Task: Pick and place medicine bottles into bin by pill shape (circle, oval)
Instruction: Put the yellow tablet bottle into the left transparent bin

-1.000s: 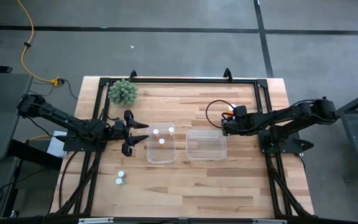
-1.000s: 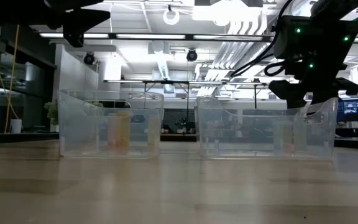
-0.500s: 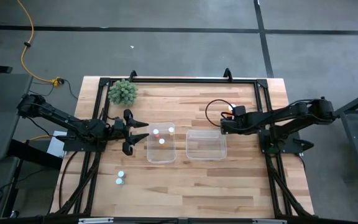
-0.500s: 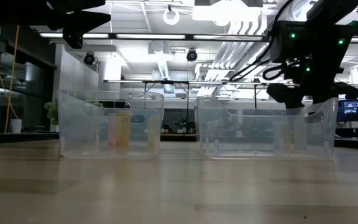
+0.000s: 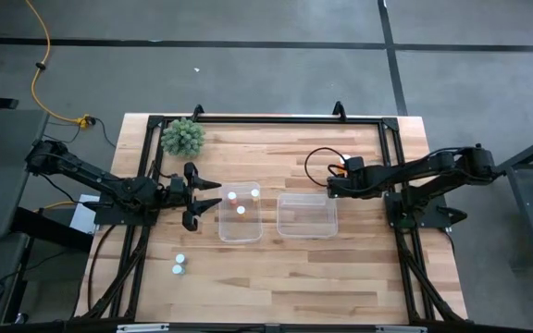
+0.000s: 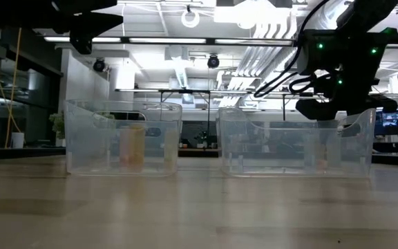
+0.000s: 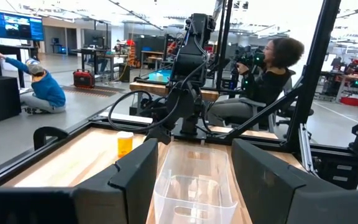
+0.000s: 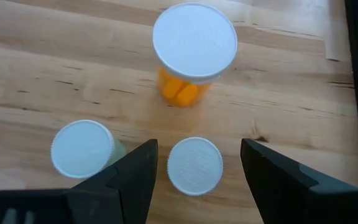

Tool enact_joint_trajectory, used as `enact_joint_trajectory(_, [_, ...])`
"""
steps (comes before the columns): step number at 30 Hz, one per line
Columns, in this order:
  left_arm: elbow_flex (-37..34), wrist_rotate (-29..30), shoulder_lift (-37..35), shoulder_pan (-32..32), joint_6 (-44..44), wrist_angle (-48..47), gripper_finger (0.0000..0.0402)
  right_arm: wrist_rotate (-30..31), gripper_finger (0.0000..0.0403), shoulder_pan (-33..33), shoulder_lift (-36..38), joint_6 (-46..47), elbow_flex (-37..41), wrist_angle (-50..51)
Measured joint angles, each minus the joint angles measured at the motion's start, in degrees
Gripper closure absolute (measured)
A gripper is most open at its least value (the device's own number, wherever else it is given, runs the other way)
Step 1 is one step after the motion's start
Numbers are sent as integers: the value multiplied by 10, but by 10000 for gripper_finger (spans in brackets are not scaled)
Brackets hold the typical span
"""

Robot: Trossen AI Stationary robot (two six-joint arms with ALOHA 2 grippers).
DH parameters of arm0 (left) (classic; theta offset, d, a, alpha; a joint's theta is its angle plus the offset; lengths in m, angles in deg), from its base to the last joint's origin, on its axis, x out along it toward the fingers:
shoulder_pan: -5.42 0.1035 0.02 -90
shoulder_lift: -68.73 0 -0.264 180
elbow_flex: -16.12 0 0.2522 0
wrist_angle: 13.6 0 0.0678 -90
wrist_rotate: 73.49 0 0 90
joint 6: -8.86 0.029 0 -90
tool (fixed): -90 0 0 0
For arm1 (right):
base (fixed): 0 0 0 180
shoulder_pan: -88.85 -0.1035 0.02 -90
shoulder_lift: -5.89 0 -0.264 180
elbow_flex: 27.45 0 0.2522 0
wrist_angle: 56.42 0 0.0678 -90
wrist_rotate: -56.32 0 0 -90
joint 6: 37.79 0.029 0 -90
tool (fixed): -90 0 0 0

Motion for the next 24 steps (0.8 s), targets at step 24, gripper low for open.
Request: enact_joint_trajectory(24, [0,0,0,0,0,0,206,0,284,0,0,-6,0,-2])
